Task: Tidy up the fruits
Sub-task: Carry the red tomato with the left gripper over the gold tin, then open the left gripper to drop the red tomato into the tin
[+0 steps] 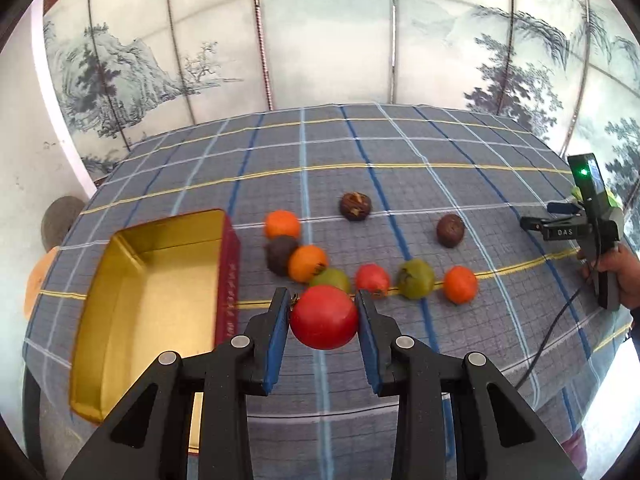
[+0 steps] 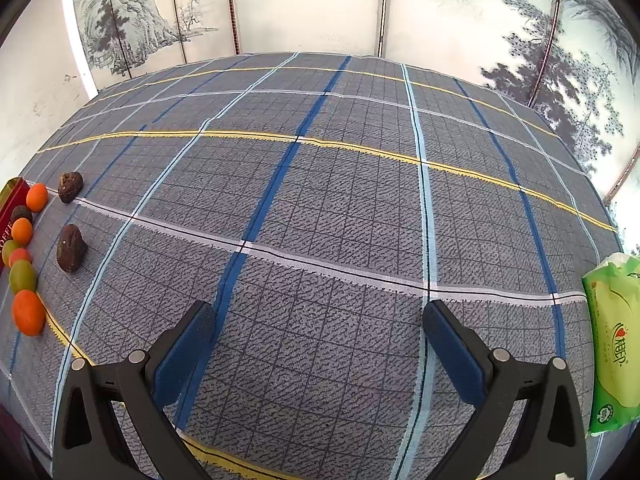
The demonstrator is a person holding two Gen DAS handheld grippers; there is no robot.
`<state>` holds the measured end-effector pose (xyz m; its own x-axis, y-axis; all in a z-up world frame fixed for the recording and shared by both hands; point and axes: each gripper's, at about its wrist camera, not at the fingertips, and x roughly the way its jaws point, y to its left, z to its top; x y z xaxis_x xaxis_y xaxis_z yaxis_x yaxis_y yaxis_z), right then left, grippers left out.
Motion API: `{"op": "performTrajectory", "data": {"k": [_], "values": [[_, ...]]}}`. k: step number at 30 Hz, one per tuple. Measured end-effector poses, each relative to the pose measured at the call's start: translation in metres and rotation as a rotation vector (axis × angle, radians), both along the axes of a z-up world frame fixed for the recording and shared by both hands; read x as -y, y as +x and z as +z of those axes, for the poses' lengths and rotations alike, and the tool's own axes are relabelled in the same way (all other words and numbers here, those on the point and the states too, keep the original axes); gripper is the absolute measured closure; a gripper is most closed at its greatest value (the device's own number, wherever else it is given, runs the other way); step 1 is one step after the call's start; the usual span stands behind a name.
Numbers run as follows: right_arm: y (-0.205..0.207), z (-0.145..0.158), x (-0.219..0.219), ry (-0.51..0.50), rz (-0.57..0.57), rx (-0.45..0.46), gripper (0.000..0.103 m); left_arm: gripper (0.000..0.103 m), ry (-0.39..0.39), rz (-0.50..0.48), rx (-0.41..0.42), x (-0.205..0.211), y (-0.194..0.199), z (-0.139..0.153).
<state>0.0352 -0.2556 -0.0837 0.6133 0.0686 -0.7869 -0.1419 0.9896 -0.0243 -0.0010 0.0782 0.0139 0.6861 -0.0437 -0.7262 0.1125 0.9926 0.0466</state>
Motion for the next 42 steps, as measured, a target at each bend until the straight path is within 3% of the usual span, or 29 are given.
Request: {"op": "performTrajectory", "data": {"k": [10,25,42], "values": [[0.001,0.0,0.0,-0.001,-0.021,0.001,0.0,0.069,0.081,0.077,0.021,-0.046,0.004,0.006],[0.002,0.0,-0.004,-0.001,-0.048,0.002,0.0,0.068,0.234,0.123,-0.045,-0.113,0.048,-0.022],[0.001,0.0,-0.004,-0.001,-0.059,0.002,0.0,0.068,0.299,0.156,-0.133,-0.158,0.107,-0.05]]}}
